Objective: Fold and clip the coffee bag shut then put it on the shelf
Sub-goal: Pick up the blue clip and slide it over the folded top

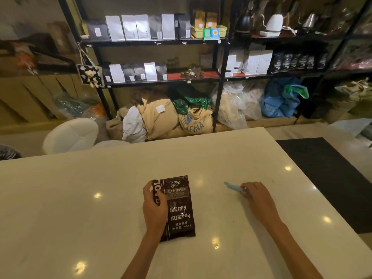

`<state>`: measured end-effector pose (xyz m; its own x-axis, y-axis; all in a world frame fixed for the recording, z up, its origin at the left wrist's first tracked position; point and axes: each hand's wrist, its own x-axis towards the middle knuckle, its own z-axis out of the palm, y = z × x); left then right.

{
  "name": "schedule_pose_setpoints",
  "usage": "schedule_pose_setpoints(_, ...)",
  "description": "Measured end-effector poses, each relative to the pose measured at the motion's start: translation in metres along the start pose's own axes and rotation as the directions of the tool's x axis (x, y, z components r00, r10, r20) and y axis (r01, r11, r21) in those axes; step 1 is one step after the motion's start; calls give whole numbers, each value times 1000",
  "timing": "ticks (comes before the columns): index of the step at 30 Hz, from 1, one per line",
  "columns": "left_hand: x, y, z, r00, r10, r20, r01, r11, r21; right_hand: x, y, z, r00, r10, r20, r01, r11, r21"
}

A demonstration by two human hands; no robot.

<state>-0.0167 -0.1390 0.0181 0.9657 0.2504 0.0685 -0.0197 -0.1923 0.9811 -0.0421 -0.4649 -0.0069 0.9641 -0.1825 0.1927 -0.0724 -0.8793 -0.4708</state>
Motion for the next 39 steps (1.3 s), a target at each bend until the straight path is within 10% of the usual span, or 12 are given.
schedule_pose_setpoints(6,2,-2,-4,989,131,69,-140,978,156,4,-109,-5,986,-136,93,83,899,430)
schedule_pose_setpoints(9,0,2,-5,990,72,124,-77,996,42,5,-145,4,920,-341,192,286,922,261)
schedule_pose_setpoints(18,2,26,4,952,-20,305,34,999,-39,14,-144,15,828,-537,-161,555,827,94)
schedule_pose_setpoints(24,3,31,10,935,42,352,-25,998,-52,16,-141,6,947,-320,35,284,882,375)
schedule_pose_setpoints(30,8,24,13,947,80,312,-91,996,20,19,-150,-4,898,-299,323,143,893,427)
schedule_pose_setpoints(34,14,18,15,973,45,226,-63,996,71,16,-141,6,893,-446,59,435,890,135)
schedule_pose_setpoints(39,11,20,16,964,-43,262,39,999,17,17,-128,13,854,-509,-112,518,809,276)
